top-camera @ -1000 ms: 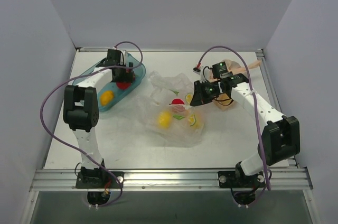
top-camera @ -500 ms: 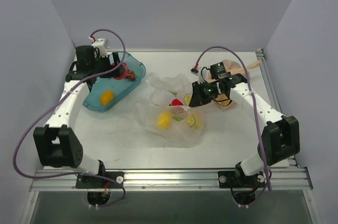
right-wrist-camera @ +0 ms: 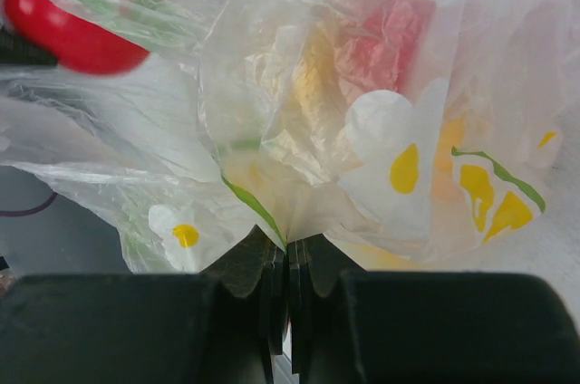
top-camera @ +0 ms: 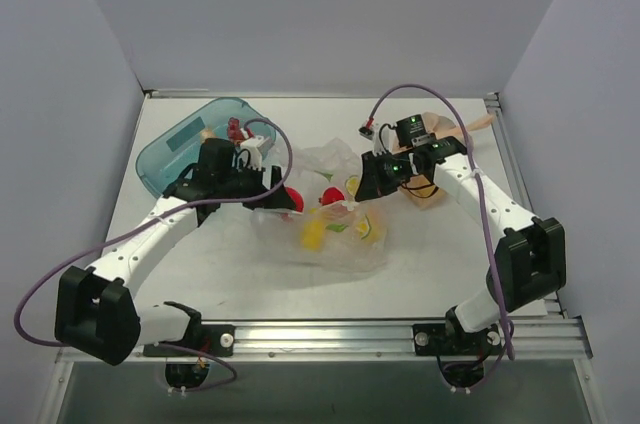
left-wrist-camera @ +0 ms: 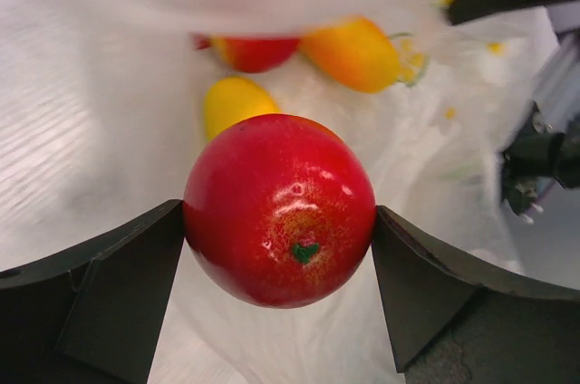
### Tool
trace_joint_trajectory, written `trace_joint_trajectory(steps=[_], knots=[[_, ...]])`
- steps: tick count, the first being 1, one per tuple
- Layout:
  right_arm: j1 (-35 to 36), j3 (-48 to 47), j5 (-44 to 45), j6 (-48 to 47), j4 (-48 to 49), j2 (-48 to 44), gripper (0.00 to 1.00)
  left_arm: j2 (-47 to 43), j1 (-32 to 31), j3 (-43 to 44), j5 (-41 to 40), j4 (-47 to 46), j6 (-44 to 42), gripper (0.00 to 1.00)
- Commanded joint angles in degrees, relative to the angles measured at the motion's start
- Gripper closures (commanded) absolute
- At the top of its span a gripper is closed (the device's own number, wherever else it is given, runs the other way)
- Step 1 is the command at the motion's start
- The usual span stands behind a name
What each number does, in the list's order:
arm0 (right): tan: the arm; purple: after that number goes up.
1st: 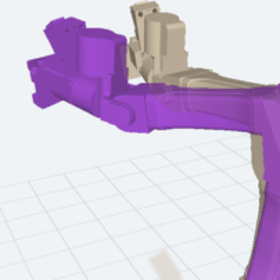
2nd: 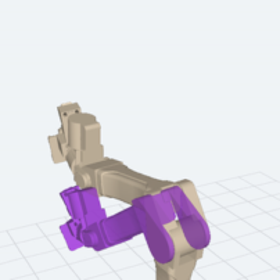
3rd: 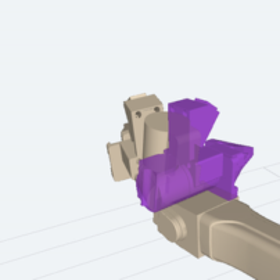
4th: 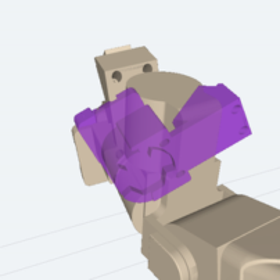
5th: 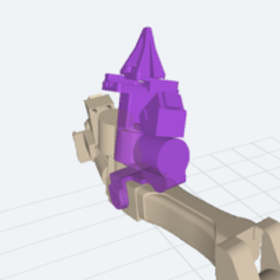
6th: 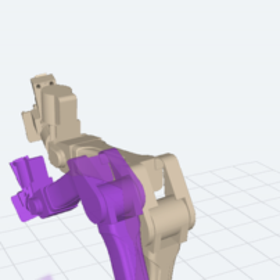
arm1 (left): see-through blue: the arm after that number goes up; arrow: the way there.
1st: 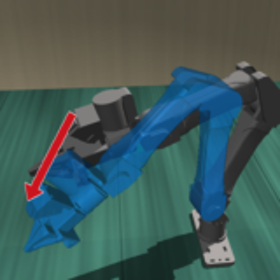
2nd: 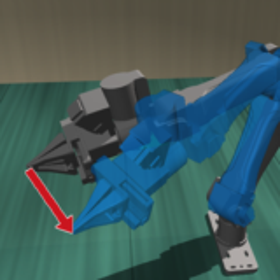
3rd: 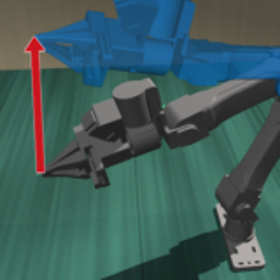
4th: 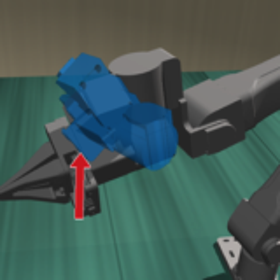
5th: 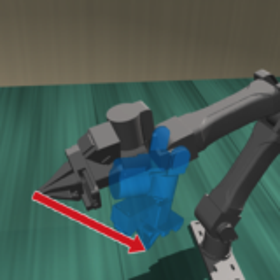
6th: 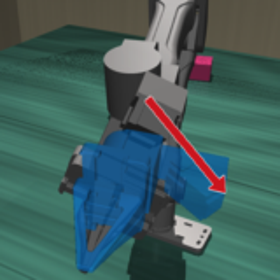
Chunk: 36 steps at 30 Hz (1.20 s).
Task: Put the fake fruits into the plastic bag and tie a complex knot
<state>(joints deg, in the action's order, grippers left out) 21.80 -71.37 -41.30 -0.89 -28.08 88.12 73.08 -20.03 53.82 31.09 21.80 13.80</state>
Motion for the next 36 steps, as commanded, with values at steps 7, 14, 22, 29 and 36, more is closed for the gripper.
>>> trace_joint_trajectory(steps=[7,14,22,29,36], knots=[[-0.2,-1.4,-4.2,0.9,-0.8,1.6,1.00,4.1,-13.6,7.2,-7.6,-9.8,1.1,0.10],[-3.4,-1.6,-8.3,3.3,-0.8,3.3,1.00,7.3,-15.2,14.1,-9.6,-4.5,-6.7,0.03],[-3.6,-1.0,-8.4,2.7,-0.8,3.0,1.00,-4.7,-1.7,12.7,0.4,-4.2,-2.5,0.03],[-3.8,0.2,-7.6,2.5,-0.8,3.1,1.00,-6.0,12.2,13.6,-13.0,-6.4,-1.9,0.06],[-4.0,1.0,-5.8,1.6,-1.0,1.5,1.00,12.8,13.7,24.3,-28.5,-6.8,-1.8,0.10]])
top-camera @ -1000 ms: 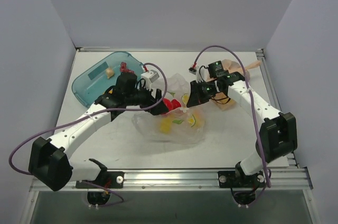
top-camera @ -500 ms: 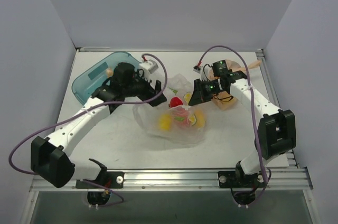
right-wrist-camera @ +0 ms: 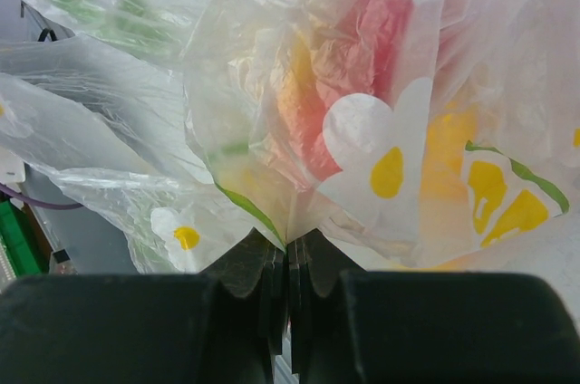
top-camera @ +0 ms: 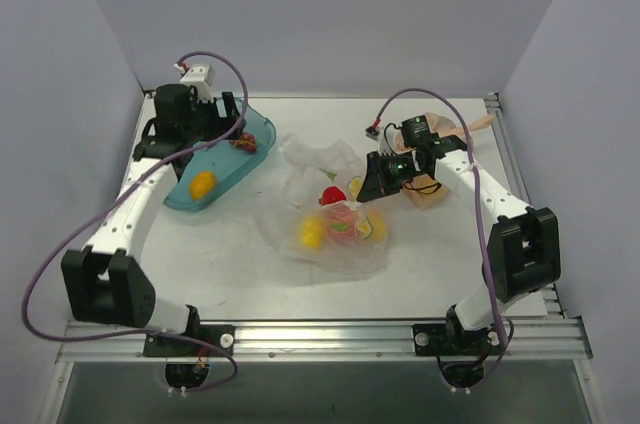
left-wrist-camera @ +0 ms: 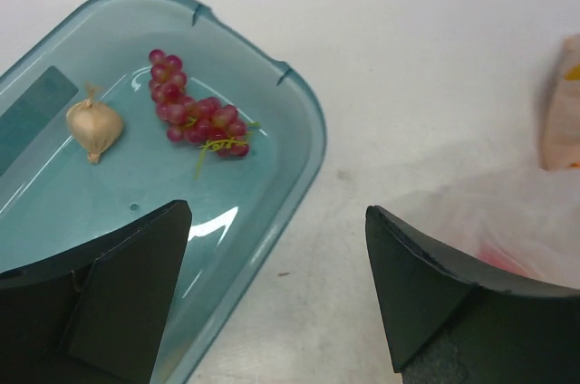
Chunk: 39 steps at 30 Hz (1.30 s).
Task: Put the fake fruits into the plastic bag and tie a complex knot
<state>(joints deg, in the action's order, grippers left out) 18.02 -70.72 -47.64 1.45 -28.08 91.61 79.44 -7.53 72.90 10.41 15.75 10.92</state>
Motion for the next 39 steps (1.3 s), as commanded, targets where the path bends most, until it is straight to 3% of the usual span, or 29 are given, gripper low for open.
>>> trace_joint_trajectory(steps=[1,5,10,16,30,39], knots=[[-0.4,0.4,0.5,-0.8,-1.0,-2.2,1.00,10.6,1.5,6.4,-7.6,-0.7,2.0,0.11],[-1.8,-0.5,-0.5,-0.5,-1.5,-1.8,1.00,20.4,1.7,13.0,-8.6,-2.1,2.0,0.12],[-2.2,-1.4,-0.6,-0.9,-2.5,-1.1,1.00,32.0,1.7,20.2,-11.1,-2.2,1.9,0.04],[-2.3,-2.5,-1.1,-0.9,-3.3,0.1,1.00,41.1,1.6,26.1,-11.9,-1.6,3.5,0.04],[-2.4,-2.5,-1.5,-0.7,-3.4,0.8,1.00,52.9,-1.3,36.5,-21.0,1.3,-4.5,0.03],[-2.4,-2.2,-0.4,-1.0,-3.4,-0.2,1.00,54.2,-0.6,37.3,-18.5,7.4,-6.5,0.07]])
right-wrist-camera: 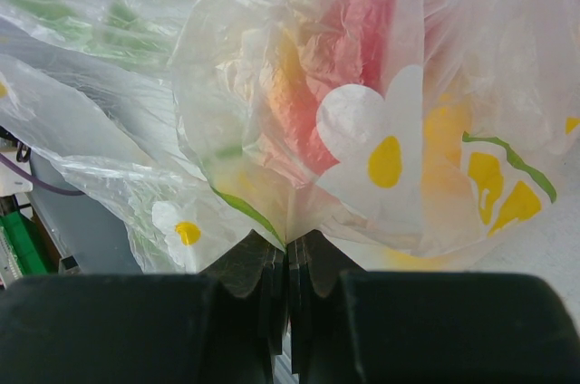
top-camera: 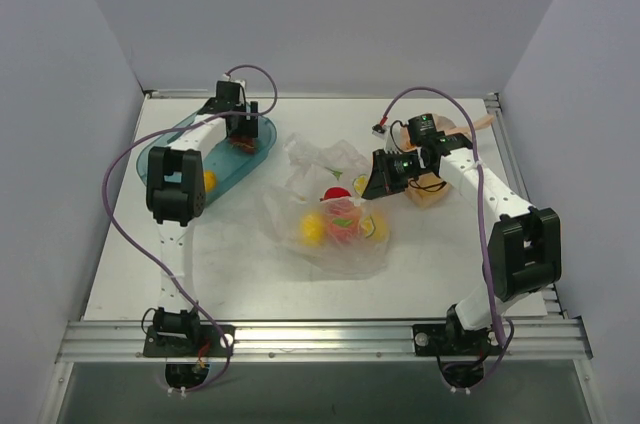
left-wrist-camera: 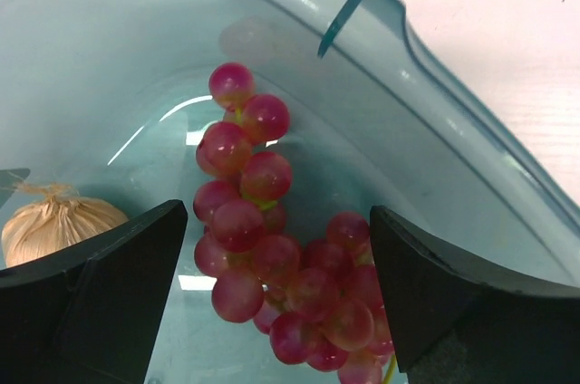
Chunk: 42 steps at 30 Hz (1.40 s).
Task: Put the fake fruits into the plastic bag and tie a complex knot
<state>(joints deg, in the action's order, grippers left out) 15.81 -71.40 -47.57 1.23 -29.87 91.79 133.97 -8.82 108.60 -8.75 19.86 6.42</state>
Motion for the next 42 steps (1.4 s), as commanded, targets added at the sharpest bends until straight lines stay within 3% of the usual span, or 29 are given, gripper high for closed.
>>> trace_joint_trajectory(steps=[1,10,13,18,20,22,25,38,42], knots=[[-0.1,-1.5,-0.6,-0.8,-1.7,-0.4,1.00,-0.6,0.7,1.4,1.5,4.0,-2.5,0.09],[-0.2,-1.2,-0.8,-0.8,-1.7,-0.7,1.00,-9.1,1.7,-5.2,7.2,6.5,-7.5,0.21],[-0.2,-1.3,-0.9,-0.8,-1.7,-0.6,1.00,-10.0,2.0,-4.5,8.3,7.2,-8.6,0.29],[-0.2,-1.4,-0.9,-0.8,-1.6,-1.1,1.00,-11.1,3.0,-2.6,13.6,8.0,-7.7,0.51],[-0.3,-1.5,-1.0,-0.8,-1.8,-1.0,1.00,-11.3,3.1,-2.3,13.6,7.9,-8.1,0.53],[-0.2,-1.6,-1.2,-0.8,-1.7,-0.8,1.00,-10.8,3.1,-2.0,11.7,8.2,-7.9,0.32],[-0.1,-1.6,-1.5,-0.8,-1.6,-0.8,1.00,-9.5,3.0,-1.6,10.2,8.6,-7.8,0.16],[-0.1,-2.1,-1.6,-0.8,-1.8,0.2,1.00,-0.9,2.8,1.7,7.3,9.1,-6.7,0.14],[-0.1,-2.3,-1.5,-0.8,-1.7,0.7,1.00,0.7,2.5,2.1,5.9,9.1,-6.8,0.18]])
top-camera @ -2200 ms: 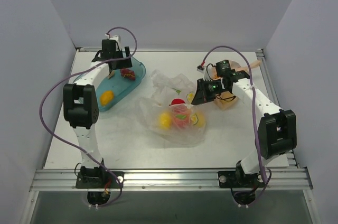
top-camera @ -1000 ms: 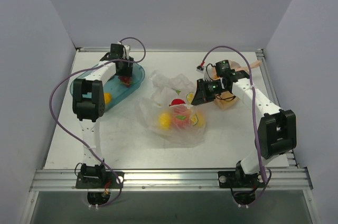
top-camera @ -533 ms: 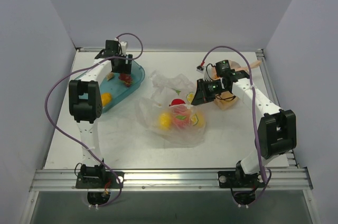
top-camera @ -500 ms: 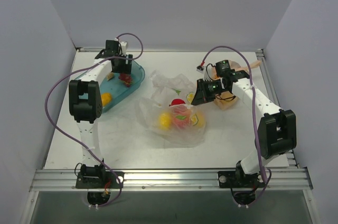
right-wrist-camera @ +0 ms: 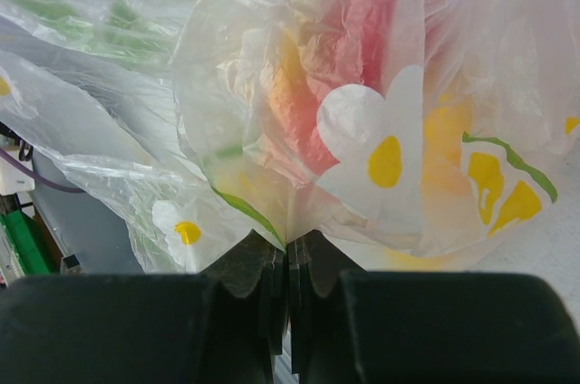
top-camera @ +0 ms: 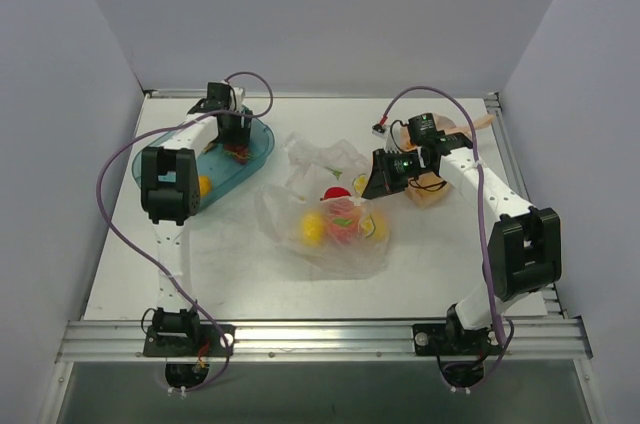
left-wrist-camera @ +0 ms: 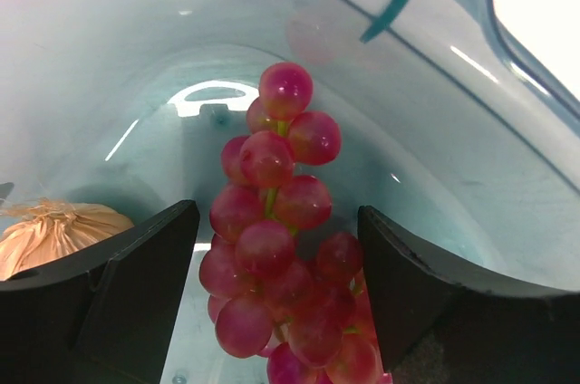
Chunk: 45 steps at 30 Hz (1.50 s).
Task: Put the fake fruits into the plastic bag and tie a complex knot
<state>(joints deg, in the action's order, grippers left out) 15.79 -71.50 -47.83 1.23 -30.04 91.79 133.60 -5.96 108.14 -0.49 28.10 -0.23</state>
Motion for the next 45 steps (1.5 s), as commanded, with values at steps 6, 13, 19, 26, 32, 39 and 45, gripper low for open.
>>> trace_joint_trajectory(steps=[6,13,19,26,32,39,45], knots=[[-0.1,-2.6,-1.4,-0.9,-1.6,0.8,1.00,-1.1,-0.5,1.1,-2.2,0.9,-1.4,0.39],[-0.1,-2.1,-1.6,-0.8,-1.6,0.6,1.00,-7.6,-0.1,-1.1,3.5,0.7,-1.3,0.86],[-0.1,-1.9,-1.6,-0.8,-1.5,0.2,1.00,-13.5,0.3,-2.9,7.6,0.7,1.6,0.87],[-0.1,-2.1,-1.6,-0.8,-1.4,0.3,1.00,-24.5,1.3,-9.2,18.5,-1.5,8.6,0.88],[-0.1,-2.1,-2.0,-0.9,-1.2,0.7,1.00,-37.0,0.7,-21.3,27.2,-8.1,14.8,0.87],[-0.1,-1.7,-1.4,0.8,0.3,0.6,1.00,-51.4,-3.4,-36.6,31.4,-12.1,21.1,0.90],[-0.2,-1.2,-1.6,3.7,1.9,0.8,1.00,-60.3,-14.2,-44.9,32.2,-14.3,22.3,0.90]])
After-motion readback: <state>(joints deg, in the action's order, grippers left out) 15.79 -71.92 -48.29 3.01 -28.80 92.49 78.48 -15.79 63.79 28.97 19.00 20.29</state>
